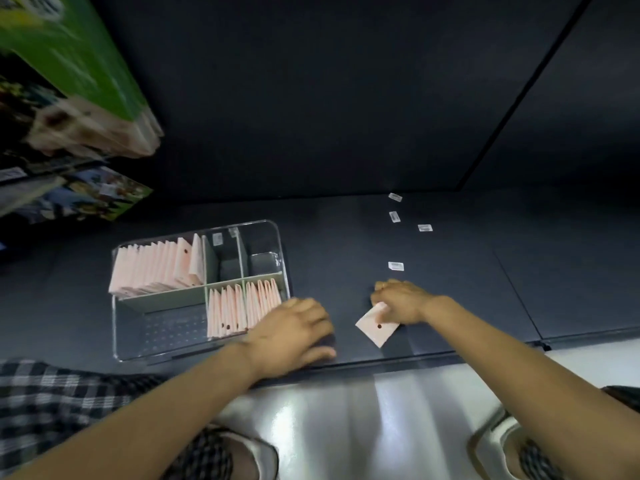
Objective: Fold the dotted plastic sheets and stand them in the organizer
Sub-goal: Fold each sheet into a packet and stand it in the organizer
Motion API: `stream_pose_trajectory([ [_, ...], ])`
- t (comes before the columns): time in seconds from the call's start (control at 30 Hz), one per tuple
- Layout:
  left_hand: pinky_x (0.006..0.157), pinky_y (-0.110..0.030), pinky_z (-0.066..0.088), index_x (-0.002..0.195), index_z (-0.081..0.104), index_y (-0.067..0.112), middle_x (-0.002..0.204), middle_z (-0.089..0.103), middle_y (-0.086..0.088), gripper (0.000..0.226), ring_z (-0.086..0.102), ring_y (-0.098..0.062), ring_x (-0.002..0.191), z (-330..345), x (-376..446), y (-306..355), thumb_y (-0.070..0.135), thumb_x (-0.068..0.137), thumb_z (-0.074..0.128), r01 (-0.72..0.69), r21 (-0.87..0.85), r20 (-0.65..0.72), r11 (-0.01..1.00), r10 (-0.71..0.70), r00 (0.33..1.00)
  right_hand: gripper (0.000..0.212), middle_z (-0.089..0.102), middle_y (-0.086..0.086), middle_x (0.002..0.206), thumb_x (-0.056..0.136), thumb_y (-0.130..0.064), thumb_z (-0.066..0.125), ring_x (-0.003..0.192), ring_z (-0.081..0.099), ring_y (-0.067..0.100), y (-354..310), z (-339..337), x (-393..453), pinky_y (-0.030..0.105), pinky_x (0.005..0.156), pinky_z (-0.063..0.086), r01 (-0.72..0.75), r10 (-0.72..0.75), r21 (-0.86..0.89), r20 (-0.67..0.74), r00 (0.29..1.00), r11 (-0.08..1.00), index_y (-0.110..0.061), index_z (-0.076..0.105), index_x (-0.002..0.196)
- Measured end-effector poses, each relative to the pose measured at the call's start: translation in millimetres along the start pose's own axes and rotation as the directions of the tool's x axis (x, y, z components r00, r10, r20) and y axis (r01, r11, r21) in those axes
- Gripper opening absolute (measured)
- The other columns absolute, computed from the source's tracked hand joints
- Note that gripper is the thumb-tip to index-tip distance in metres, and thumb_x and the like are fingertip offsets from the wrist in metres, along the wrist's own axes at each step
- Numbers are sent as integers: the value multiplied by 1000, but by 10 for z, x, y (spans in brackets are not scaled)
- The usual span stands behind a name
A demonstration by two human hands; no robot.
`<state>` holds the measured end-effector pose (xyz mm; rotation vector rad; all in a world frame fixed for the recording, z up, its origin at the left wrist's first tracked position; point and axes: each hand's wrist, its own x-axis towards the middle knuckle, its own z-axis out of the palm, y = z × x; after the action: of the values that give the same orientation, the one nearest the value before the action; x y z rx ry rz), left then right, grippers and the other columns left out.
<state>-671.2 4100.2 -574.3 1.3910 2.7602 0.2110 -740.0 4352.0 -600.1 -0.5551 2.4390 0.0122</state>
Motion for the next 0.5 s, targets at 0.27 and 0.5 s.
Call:
stream_pose_trajectory([
  [0.27,116,-36,10,142,36,21,148,35,3,75,23,-20,140,36,-401,-447,69,88,21,330,155,124,931,-350,929,26,59,4,72,82,5,61,63,56,16,-377,-67,-362,20,49,40,-45,356,939,-85,931,342,-16,46,76],
  [0.5,116,-45,-1,128,51,22,136,47,-3,67,24,-27,138,107,-325,-503,70,89,25,147,258,278,955,-219,935,25,59,3,71,83,3,62,64,59,15,-1065,-128,-276,24,55,46,86,431,996,-91,898,32,-14,45,77],
])
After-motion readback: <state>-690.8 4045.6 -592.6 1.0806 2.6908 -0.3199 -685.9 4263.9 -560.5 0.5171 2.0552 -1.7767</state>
